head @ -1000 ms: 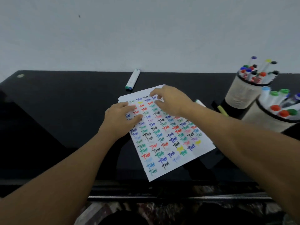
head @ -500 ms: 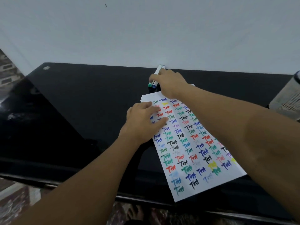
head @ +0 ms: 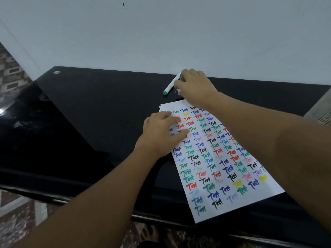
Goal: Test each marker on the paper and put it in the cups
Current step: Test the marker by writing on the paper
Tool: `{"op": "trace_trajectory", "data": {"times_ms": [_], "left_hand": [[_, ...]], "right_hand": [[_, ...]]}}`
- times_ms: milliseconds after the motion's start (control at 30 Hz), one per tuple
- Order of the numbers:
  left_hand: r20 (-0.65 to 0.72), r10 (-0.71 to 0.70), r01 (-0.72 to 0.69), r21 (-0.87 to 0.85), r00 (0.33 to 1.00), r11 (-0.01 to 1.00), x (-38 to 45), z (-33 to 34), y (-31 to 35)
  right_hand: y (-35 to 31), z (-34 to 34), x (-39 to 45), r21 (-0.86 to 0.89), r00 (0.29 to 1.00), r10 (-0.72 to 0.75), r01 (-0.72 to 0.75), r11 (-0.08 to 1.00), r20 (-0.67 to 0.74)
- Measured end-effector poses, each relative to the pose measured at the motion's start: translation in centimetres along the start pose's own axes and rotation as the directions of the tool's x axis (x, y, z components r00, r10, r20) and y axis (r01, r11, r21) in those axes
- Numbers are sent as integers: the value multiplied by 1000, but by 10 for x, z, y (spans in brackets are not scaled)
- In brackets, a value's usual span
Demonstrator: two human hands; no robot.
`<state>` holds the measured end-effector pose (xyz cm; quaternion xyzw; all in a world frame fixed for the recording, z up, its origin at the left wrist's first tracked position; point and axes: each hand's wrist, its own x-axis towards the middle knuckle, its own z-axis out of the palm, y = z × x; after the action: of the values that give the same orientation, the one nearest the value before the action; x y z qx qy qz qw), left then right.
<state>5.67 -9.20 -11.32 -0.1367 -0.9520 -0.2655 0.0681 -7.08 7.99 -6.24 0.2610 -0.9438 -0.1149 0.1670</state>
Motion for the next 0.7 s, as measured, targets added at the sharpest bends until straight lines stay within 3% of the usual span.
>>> {"op": "trace_trajectory", "data": {"times_ms": [167,333,533,700], "left_hand": [[-6,-4,4,-2,1000,1000,1,-1,0],[-15,-24,23,-35,1000,999,0,-5,6],[-77,52,-52,7,996,999,-6,-7,10],[-135,224,-215,74,965,974,-9,-2,6]], "right_hand": [[3,-26,-32,160,1000,13,-13,987,0],[7,-35,-75,346,990,110,-132,929,83],[-1,-48,-117,334,961,30,-125,934,275],[-12,-52,-132,235,964,-5,-60,970,265]]}}
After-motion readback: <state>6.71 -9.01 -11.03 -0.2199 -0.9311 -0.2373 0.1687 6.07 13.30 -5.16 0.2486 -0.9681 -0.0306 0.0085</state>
